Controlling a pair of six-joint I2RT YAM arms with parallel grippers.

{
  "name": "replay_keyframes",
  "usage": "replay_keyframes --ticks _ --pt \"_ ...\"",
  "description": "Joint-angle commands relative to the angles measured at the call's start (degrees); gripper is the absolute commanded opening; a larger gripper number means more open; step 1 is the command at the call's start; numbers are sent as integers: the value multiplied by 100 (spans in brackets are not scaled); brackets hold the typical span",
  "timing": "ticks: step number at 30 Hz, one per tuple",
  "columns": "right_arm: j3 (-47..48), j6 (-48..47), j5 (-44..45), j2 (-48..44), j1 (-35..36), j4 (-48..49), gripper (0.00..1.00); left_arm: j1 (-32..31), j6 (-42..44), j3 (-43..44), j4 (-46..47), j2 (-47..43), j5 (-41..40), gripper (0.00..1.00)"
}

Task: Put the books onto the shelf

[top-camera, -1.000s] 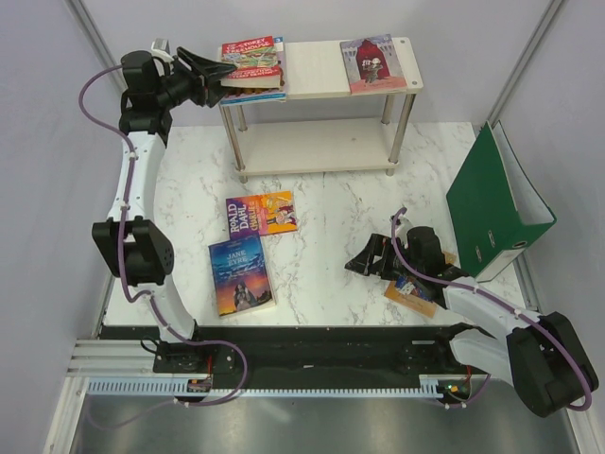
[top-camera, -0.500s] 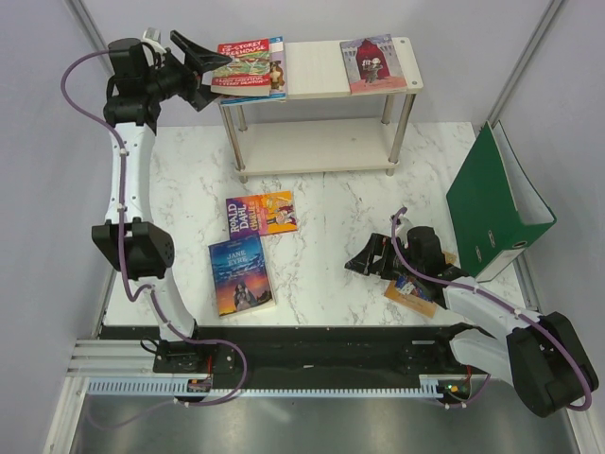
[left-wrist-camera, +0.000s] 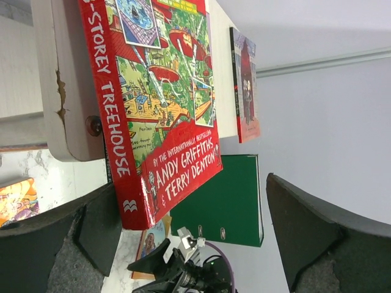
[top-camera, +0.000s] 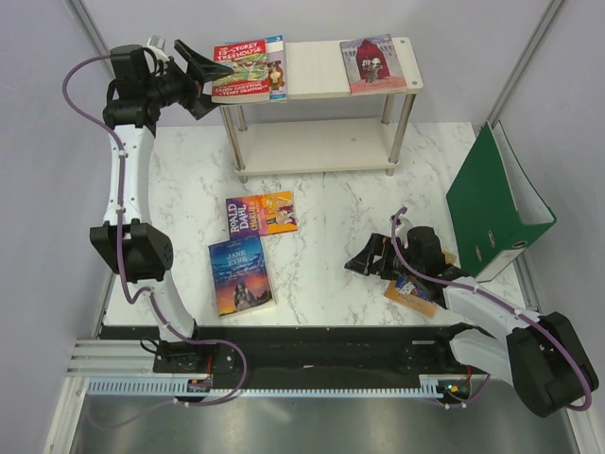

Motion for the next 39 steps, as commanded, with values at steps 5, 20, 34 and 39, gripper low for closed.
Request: replay_keyframes --ticks 5,20,34,39 --pt "-45 16 -72 -23 26 201 98 21 593 -331 -456 -307 -30 98" --pt "-28 24 -90 73 26 245 98 65 1692 -217 -1608 -413 -1033 96" --pt "-28 33 -107 144 26 280 98 74 1447 -516 -1081 -746 -1068 72" --pt "-37 33 -116 152 26 289 98 65 1341 -621 -931 -782 -963 47"
